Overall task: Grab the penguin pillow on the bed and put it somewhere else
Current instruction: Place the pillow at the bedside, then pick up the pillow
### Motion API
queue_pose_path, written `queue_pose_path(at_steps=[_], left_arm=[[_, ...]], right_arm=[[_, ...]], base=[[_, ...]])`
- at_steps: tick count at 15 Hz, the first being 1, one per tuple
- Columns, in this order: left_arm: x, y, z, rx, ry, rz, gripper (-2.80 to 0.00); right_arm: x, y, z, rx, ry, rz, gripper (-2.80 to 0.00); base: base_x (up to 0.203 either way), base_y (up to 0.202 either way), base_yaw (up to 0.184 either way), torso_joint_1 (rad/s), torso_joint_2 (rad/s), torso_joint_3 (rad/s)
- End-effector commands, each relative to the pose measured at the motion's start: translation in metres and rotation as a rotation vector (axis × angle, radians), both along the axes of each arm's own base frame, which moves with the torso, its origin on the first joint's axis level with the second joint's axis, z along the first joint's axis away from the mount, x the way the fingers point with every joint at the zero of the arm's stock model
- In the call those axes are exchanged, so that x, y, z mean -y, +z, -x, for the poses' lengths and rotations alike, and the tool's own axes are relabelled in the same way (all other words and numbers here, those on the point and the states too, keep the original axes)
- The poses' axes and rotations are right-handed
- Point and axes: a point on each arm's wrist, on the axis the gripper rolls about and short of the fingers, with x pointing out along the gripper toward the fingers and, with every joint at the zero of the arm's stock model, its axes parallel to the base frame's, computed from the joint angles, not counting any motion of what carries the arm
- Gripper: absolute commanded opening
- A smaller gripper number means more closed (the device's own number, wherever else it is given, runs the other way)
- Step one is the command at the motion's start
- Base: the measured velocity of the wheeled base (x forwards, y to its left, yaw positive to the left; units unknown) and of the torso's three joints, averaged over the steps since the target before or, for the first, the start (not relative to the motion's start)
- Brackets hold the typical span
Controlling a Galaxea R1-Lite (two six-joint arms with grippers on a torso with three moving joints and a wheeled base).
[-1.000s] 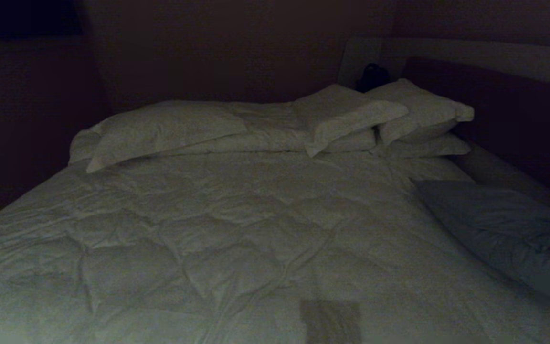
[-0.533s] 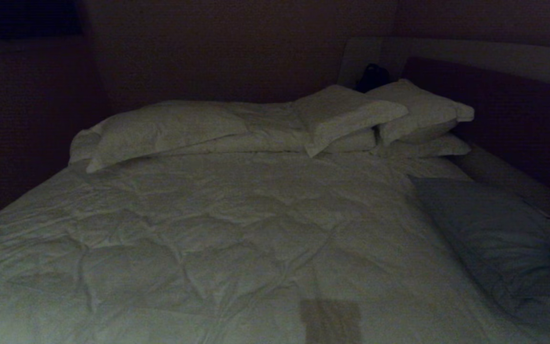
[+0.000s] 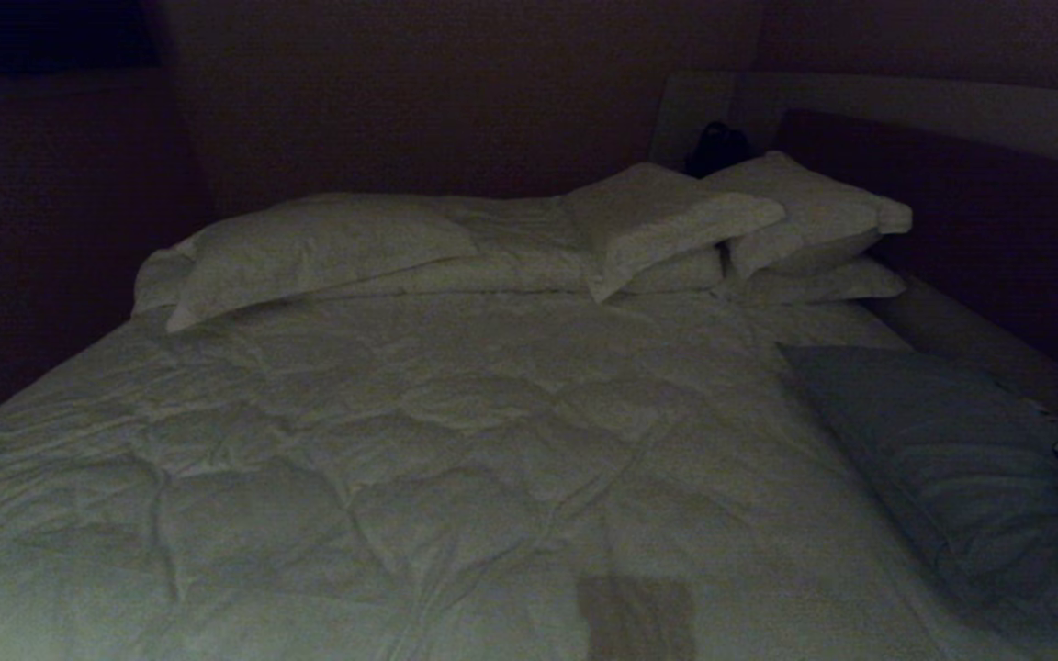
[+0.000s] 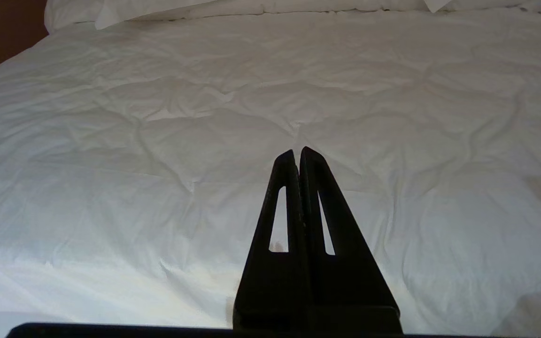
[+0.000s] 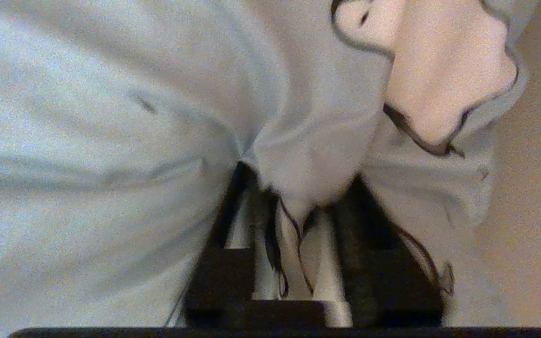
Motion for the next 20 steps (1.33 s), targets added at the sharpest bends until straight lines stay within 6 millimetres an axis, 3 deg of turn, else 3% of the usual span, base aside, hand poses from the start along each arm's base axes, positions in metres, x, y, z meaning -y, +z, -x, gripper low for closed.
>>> queue_pose_path(at_steps=[1,5,8,10,13,14,20], left_arm=[[0.0,0.0,0.0,0.0,0.0,0.001,-2.8],[0.0,0.0,0.0,0.0,0.0,0.001,-2.8],[0.0,0.0,0.0,0.0,0.0,0.001,-2.8],[0.0,0.0,0.0,0.0,0.0,0.001,-2.8],[0.0,0.0,0.0,0.0,0.0,0.001,-2.8],[0.0,0.0,0.0,0.0,0.0,0.001,-2.8],[0.0,0.0,0.0,0.0,0.0,0.001,-2.8]], right_arm=[[-0.004,0.019,0.003,0.046,0.011,0.032,0.0],[-0.023,0.075,0.019,0.182,0.051,0.013,0.0],[-0.034,0.119,0.027,0.273,-0.022,-0.108,0.0],[-0.03,0.13,0.024,0.297,-0.113,-0.237,0.0],[-0.009,0.123,0.026,0.292,-0.254,-0.394,0.0],[-0.002,0.114,0.028,0.278,-0.284,-0.422,-2.8],[0.043,0.049,0.039,0.191,-0.369,-0.585,-2.8]], base=[[0.0,0.0,0.0,0.0,0.0,0.0],[0.0,0.0,0.0,0.0,0.0,0.0],[0.0,0.0,0.0,0.0,0.0,0.0],[0.0,0.0,0.0,0.0,0.0,0.0],[0.0,0.0,0.0,0.0,0.0,0.0],[0.0,0.0,0.0,0.0,0.0,0.0],[0.0,0.0,0.0,0.0,0.0,0.0]])
